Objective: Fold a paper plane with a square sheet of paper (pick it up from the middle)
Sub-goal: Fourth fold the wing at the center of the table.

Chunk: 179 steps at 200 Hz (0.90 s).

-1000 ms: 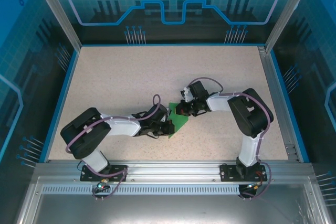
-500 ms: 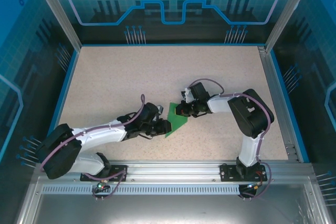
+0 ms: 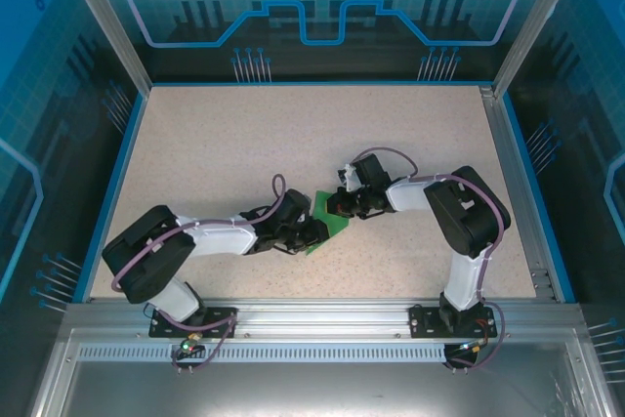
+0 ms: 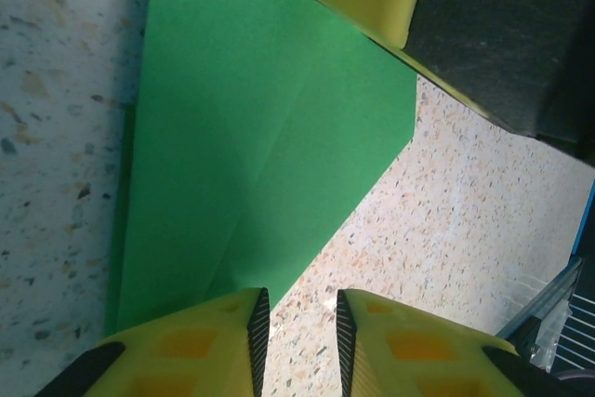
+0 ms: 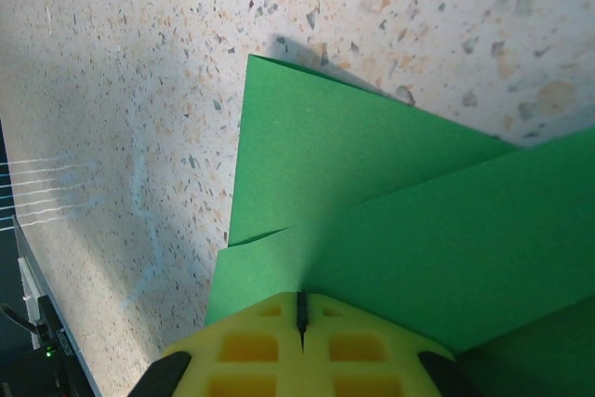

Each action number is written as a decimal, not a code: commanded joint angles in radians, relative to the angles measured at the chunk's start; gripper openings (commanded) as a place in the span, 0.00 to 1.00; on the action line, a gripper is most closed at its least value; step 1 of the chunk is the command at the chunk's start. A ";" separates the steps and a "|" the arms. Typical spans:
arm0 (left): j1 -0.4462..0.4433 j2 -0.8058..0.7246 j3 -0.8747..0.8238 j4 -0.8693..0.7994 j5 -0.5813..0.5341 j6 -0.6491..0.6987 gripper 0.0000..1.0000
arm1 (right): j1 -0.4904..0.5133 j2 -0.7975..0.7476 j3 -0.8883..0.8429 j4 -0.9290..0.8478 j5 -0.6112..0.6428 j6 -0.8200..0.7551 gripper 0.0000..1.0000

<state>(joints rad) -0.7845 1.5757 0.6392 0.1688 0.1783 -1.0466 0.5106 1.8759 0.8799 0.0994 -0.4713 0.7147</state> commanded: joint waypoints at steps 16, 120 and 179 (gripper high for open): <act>0.004 0.027 0.012 0.054 -0.032 -0.029 0.29 | 0.002 0.036 -0.050 -0.084 0.130 0.005 0.03; 0.003 0.056 -0.036 0.157 -0.013 -0.049 0.29 | 0.004 0.028 -0.053 -0.102 0.149 0.003 0.03; -0.008 0.019 -0.099 0.222 -0.013 -0.062 0.28 | 0.003 0.044 -0.045 -0.105 0.148 0.000 0.04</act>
<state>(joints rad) -0.7849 1.6279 0.5800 0.3382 0.1612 -1.1011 0.5148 1.8698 0.8703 0.1120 -0.4545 0.7185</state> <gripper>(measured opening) 0.285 0.044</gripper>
